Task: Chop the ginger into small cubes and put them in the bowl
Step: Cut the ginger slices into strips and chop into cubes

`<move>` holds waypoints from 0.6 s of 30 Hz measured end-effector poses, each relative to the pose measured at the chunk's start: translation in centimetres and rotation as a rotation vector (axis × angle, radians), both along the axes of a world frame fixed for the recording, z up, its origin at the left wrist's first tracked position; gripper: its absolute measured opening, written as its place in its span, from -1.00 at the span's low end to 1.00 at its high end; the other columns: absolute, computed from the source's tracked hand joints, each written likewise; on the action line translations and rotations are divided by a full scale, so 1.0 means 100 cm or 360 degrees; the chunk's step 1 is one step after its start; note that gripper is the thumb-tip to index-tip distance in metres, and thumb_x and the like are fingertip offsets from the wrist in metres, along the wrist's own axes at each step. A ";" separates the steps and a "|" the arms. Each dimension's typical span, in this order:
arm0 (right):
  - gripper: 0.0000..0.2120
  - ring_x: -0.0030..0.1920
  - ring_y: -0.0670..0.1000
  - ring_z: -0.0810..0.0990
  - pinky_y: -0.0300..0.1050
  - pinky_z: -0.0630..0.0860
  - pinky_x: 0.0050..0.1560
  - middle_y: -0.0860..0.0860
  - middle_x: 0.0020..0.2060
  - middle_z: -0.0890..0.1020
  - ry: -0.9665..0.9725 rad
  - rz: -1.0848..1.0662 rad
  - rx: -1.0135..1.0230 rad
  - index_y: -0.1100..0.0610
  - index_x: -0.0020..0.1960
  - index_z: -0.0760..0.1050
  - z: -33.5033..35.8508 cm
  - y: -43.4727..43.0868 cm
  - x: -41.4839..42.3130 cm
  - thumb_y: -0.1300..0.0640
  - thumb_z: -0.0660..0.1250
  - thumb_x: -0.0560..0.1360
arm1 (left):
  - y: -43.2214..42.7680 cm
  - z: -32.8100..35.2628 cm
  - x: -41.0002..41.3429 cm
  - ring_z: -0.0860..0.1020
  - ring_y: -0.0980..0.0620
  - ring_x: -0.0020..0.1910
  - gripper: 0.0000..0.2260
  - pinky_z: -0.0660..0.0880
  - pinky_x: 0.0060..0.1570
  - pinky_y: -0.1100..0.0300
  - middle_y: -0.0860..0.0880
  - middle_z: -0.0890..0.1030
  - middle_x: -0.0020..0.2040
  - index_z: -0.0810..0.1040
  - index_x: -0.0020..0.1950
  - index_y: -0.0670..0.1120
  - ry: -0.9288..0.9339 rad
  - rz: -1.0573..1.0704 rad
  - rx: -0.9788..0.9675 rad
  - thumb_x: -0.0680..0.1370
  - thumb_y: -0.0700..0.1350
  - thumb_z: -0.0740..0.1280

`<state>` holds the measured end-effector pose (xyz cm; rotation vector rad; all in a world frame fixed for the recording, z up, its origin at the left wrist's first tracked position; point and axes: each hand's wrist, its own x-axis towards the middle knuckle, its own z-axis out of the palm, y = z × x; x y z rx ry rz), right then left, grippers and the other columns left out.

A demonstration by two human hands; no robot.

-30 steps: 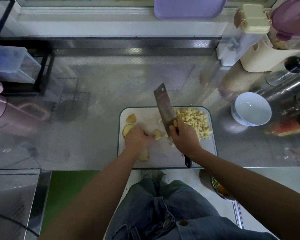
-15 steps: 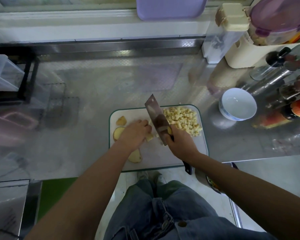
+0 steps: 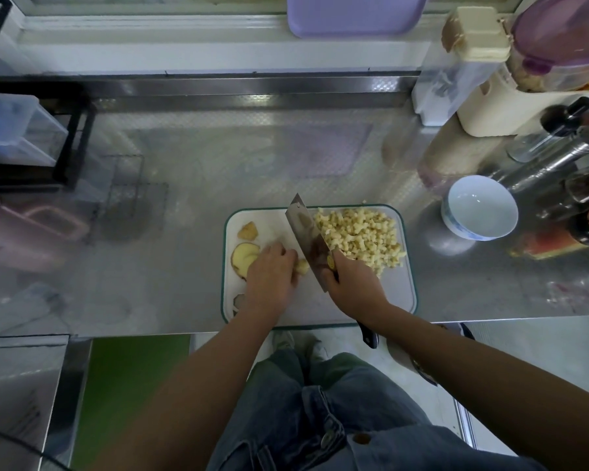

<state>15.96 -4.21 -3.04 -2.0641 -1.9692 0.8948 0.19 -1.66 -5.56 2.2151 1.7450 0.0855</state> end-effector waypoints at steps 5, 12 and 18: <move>-0.83 -0.28 0.16 0.53 -0.03 0.46 -0.29 0.11 -0.29 0.54 -0.0040 0.0034 0.0003 0.18 0.05 0.38 0.001 -0.004 -0.002 0.08 0.16 0.59 | -0.006 -0.002 0.001 0.49 -0.01 0.00 -0.86 0.35 -0.19 0.18 -0.03 0.56 -0.05 0.62 0.01 -0.06 -0.0099 0.0185 -0.0003 0.54 -0.09 0.30; -0.87 -0.32 0.10 0.43 -0.10 0.32 -0.29 0.04 -0.32 0.44 -0.0109 0.0071 0.0003 0.15 0.04 0.37 -0.003 -0.008 -0.012 0.09 0.15 0.60 | -0.006 -0.001 0.003 0.51 -0.01 -0.11 -0.91 0.42 -0.20 0.15 -0.03 0.59 -0.11 0.61 -0.07 -0.06 -0.0245 0.0340 -0.0049 0.52 -0.15 0.31; -0.87 -0.19 0.20 0.58 -0.07 0.35 -0.27 0.13 -0.21 0.58 -0.0181 0.0122 -0.0044 0.15 0.11 0.35 -0.008 -0.007 -0.024 0.14 0.12 0.60 | -0.002 0.000 0.005 0.54 -0.02 -0.13 -0.89 0.47 -0.20 0.10 -0.02 0.63 -0.14 0.64 -0.11 -0.04 -0.0232 0.0409 -0.0082 0.51 -0.12 0.31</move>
